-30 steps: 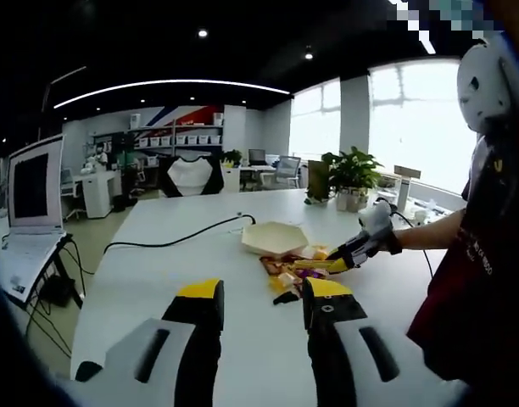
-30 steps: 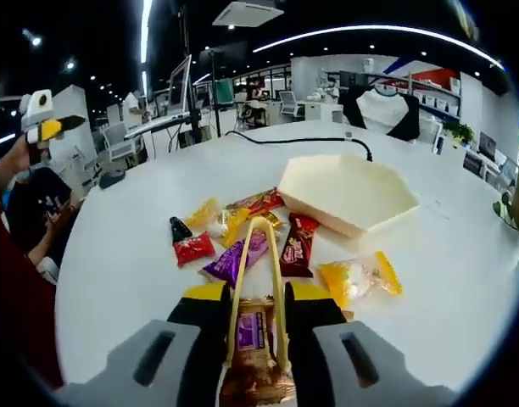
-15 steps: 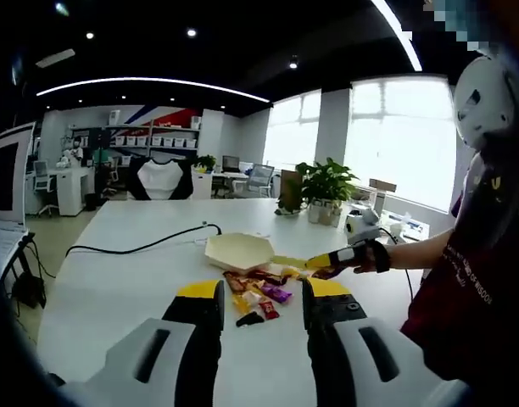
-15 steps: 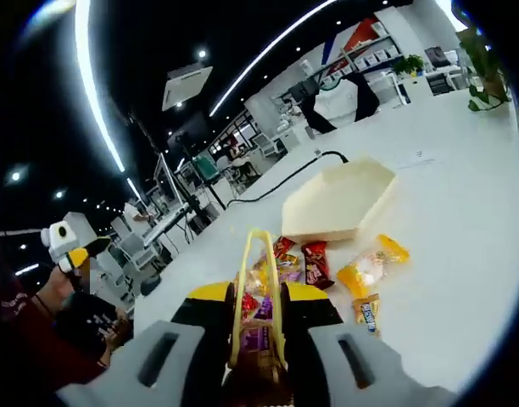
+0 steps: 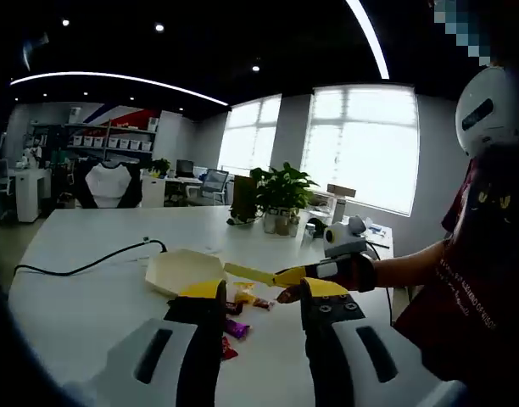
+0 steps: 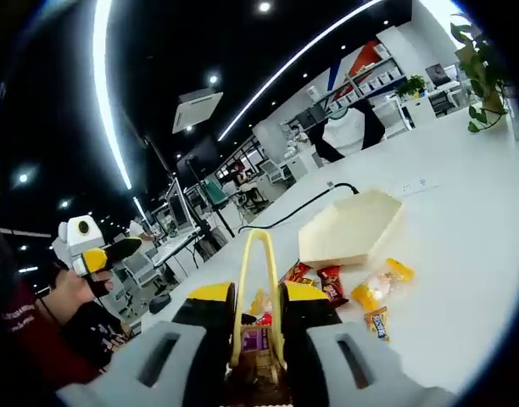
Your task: Place the target food into the container with the food tongs after gripping and lifting it, then release it inside without dropping or visibly crushing the food.
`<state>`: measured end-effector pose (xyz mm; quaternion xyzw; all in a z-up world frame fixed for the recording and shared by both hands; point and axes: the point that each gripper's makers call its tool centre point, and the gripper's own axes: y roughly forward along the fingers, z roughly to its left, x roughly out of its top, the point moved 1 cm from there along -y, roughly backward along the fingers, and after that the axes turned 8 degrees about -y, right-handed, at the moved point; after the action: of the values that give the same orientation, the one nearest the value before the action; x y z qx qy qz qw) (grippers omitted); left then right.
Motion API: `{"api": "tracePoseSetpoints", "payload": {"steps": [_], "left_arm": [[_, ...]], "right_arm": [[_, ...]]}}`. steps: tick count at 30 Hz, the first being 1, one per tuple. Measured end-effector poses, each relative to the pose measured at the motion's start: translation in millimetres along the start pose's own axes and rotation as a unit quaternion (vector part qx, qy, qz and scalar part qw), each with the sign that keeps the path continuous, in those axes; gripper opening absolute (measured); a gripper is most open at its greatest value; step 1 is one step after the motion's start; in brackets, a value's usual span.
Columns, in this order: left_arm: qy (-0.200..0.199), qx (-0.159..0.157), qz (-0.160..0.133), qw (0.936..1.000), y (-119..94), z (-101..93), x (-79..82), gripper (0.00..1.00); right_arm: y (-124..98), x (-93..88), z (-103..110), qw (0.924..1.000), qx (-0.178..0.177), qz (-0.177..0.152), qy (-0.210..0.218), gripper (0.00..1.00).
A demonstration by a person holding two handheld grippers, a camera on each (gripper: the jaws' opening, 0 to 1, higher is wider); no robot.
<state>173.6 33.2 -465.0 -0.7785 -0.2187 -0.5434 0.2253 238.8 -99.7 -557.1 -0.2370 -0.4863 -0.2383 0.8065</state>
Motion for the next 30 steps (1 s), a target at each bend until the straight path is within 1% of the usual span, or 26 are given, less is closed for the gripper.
{"api": "tracePoseSetpoints", "payload": {"steps": [3,5,7,8,9,10,12,13,14,15,16,17,18,19,20,22,23,24,25,26,28,29,30], "left_arm": [[0.000,-0.003,0.002,1.0000,0,-1.0,-1.4,0.37],[-0.003,0.000,0.006,1.0000,-1,0.7,-5.0,0.37],[-0.007,0.004,0.010,0.9999,-3,3.0,-8.4,0.37],[-0.008,0.008,0.011,0.9999,-5,4.3,-10.3,0.37],[-0.012,0.010,0.010,0.9998,-7,4.7,-11.0,0.37],[-0.015,0.011,0.008,0.9998,-8,4.8,-11.0,0.37],[-0.022,0.012,0.005,0.9997,-11,5.0,-11.1,0.37],[-0.029,0.012,0.004,0.9995,-12,5.5,-11.3,0.37],[-0.038,0.010,0.002,0.9992,-12,5.6,-11.2,0.37],[-0.044,0.007,0.001,0.9990,-12,5.2,-10.9,0.37],[-0.050,0.004,-0.004,0.9987,-11,4.5,-8.6,0.37],[-0.056,-0.001,-0.009,0.9984,-9,2.9,-5.9,0.37],[-0.063,-0.009,-0.016,0.9978,-7,0.2,-2.0,0.37],[-0.076,-0.024,-0.031,0.9963,-4,-4.8,5.4,0.37],[-0.087,-0.037,-0.042,0.9947,-2,-8.3,11.3,0.38],[-0.119,-0.071,-0.061,0.9885,3,-17.7,24.2,0.41],[-0.128,-0.081,-0.067,0.9862,4,-20.7,28.6,0.42],[-0.134,-0.099,-0.076,0.9831,7,-25.8,35.7,0.43],[-0.139,-0.111,-0.082,0.9806,8,-29.7,40.4,0.43],[-0.149,-0.134,-0.096,0.9750,10,-37.3,49.4,0.43],[-0.161,-0.164,-0.114,0.9665,10,-47.1,61.4,0.43],[-0.167,-0.180,-0.124,0.9614,10,-52.9,68.4,0.42],[-0.169,-0.192,-0.130,0.9580,10,-57.5,72.7,0.41]], "right_arm": [[0,-2.5,-9,1.0000,-0.006,0.005,-0.004,0.18],[1,-6.9,-11,0.9999,-0.005,0.007,0.012,0.19],[3,-12.1,-14,0.9999,-0.008,0.006,0.014,0.20],[6,-18.9,-21,0.9995,-0.020,0.010,0.021,0.19],[6,-24.4,-24,0.9981,-0.026,0.017,0.053,0.18],[7,-24.6,-25,0.9973,-0.030,0.013,0.066,0.18],[5,-10.1,-8,0.9974,0.004,-0.019,0.070,0.18],[3,-1.4,4,0.9968,0.026,-0.031,0.069,0.18],[1,6.0,17,0.9960,0.054,-0.038,0.060,0.18],[-1,11.6,28,0.9948,0.073,-0.042,0.057,0.18],[-5,22.2,46,0.9919,0.104,-0.055,0.048,0.19],[-8,28.3,57,0.9895,0.123,-0.063,0.044,0.19],[-14,36.8,76,0.9846,0.154,-0.072,0.041,0.19],[-18,42.0,86,0.9818,0.169,-0.079,0.039,0.19],[-24,49.3,103,0.9769,0.192,-0.088,0.032,0.19],[-30,57.3,119,0.9721,0.212,-0.098,0.021,0.20],[-33,59.9,128,0.9695,0.222,-0.102,0.015,0.20],[-37,63.9,139,0.9657,0.238,-0.104,0.015,0.20],[-38,65.6,144,0.9646,0.241,-0.106,0.012,0.20],[-40,66.9,150,0.9623,0.250,-0.106,0.003,0.20],[-42,69.7,161,0.9606,0.258,-0.104,-0.003,0.20],[-44,71.4,165,0.9581,0.266,-0.106,-0.011,0.20],[-45,72.5,168,0.9577,0.267,-0.107,-0.017,0.20]]}}
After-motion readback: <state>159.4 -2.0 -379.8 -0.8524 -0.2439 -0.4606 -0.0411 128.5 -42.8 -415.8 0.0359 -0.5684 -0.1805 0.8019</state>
